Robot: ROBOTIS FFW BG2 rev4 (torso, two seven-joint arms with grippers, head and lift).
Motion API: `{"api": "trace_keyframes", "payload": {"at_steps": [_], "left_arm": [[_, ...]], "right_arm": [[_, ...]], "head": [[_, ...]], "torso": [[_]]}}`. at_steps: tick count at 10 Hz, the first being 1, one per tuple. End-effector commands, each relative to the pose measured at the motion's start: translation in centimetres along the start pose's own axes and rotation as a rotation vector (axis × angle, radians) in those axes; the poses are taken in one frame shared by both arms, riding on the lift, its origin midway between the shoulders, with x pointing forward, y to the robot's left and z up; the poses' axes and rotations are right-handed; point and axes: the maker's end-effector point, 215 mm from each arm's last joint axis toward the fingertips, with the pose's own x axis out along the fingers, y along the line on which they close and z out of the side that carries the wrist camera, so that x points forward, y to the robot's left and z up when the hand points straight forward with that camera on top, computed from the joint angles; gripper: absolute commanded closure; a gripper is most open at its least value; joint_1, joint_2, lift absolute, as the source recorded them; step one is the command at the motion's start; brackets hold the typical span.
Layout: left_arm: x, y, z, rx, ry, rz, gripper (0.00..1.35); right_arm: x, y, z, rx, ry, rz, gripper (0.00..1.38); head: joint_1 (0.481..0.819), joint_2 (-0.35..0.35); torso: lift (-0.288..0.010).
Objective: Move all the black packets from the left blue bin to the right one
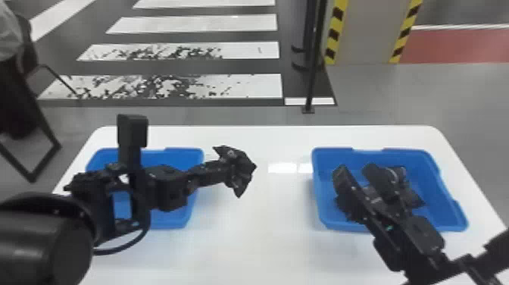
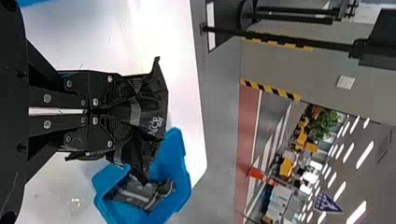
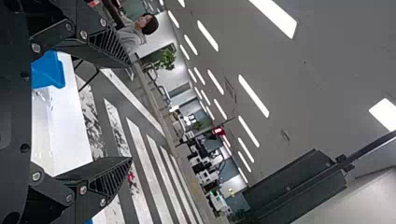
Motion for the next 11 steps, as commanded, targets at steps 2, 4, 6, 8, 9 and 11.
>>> {"api": "trace_keyframes", "payload": {"at_steps": [2,4,6,8,9,11], "left_arm": [[2.0,-4.9,0.1,0.014,0.002,-0.116,1.21],[2.8,-7.5,0.3,0.016,0.001,-0.179,1.21],[3.6,-10.0,0.1,0.012,0.005,-0.236,1.21],[3.9,-11.2,0.2,0.020,0.010,-0.262,1.21],[4.1,-11.8,0.3,0.021,0.008,-0.278,1.21],[4.3,-13.1,0.3,0.019,0.010,-0.307,1.21]], "right_arm": [[0.8,1.0,-0.1,0.027,0.010,0.025,0.35],[1.2,1.5,-0.7,0.043,0.025,0.038,0.35],[2.0,2.5,-1.5,0.067,0.044,0.064,0.35],[2.6,3.6,-1.7,0.077,0.047,0.094,0.35],[2.9,4.1,-2.3,0.088,0.060,0.105,0.35],[3.3,4.5,-3.2,0.104,0.081,0.117,0.36]], "head": [[0.695,0.009],[0.695,-0.033],[0.695,-0.050],[0.695,-0.063],[0.695,-0.064],[0.695,-0.061]], "torso": [[-0.121],[-0.121],[-0.121],[-0.121],[-0.121],[-0.121]]}}
